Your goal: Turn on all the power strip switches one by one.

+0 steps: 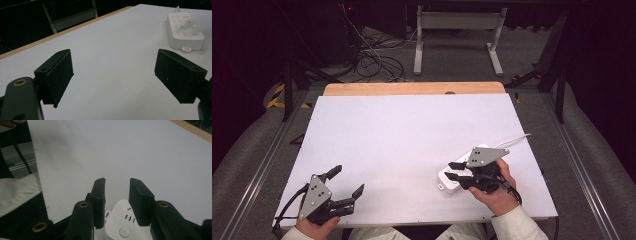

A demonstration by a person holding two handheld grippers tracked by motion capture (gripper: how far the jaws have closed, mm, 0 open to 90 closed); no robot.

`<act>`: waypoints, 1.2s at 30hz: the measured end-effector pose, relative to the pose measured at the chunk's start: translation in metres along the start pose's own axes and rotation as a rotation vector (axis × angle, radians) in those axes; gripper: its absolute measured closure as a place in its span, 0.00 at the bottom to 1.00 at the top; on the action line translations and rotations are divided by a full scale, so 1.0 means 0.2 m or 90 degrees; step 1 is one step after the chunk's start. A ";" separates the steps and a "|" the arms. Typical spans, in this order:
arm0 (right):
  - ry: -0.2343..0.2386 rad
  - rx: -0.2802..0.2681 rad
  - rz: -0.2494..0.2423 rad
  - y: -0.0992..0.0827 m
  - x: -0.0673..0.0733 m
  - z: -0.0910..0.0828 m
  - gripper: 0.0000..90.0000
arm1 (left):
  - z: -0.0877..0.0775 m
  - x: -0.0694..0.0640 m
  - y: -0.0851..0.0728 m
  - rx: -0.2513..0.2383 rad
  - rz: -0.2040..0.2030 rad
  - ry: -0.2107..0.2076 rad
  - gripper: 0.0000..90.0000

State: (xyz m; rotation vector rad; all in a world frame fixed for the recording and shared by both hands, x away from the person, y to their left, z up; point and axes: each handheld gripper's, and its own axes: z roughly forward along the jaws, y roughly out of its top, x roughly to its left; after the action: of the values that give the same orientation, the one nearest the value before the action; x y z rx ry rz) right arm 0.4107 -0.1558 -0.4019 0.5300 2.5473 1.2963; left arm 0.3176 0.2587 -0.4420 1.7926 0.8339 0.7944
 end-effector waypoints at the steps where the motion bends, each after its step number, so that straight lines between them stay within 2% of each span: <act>1: 0.002 0.002 0.000 0.00 0.00 0.00 0.78 | 0.00 0.00 0.00 0.000 0.000 0.000 0.17; 6: 0.042 0.017 0.005 0.02 0.00 0.01 0.99 | 0.00 0.00 0.00 -0.001 0.001 0.002 0.17; 7: 0.039 0.021 0.004 0.02 0.00 0.01 1.00 | 0.00 0.00 0.00 -0.001 0.001 0.002 0.17; 13: 0.026 0.056 0.003 0.04 0.00 0.01 1.00 | 0.00 0.00 0.00 0.000 -0.001 0.002 0.17; 16: 0.029 0.079 0.002 0.05 0.00 0.02 1.00 | 0.00 0.00 0.00 0.001 0.001 0.002 0.17; 18: 0.028 0.106 0.005 0.06 0.00 0.03 1.00 | 0.00 0.00 0.00 0.002 0.000 0.002 0.17; 20: 0.008 0.134 -0.002 0.06 0.00 0.04 1.00 | 0.00 0.00 0.00 0.002 0.001 0.002 0.17; 25: 0.002 0.163 0.013 0.04 -0.01 0.07 1.00 | 0.00 0.00 0.00 0.001 0.001 0.003 0.18; 27: 0.009 0.181 0.023 0.04 -0.01 0.08 1.00 | 0.00 0.00 0.00 0.005 0.006 0.005 0.18; 34: 0.008 0.230 0.028 0.00 -0.02 0.13 1.00 | 0.00 0.00 0.00 0.006 0.007 0.006 0.18; 36: -0.001 0.241 0.028 -0.01 -0.03 0.15 1.00 | 0.00 0.00 0.00 0.007 0.007 0.005 0.18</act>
State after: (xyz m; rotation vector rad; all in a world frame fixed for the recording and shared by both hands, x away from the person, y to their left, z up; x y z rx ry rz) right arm 0.4256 -0.1375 -0.4200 0.6586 2.8068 0.8224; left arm 0.3179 0.2595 -0.4420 1.8066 0.8364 0.8047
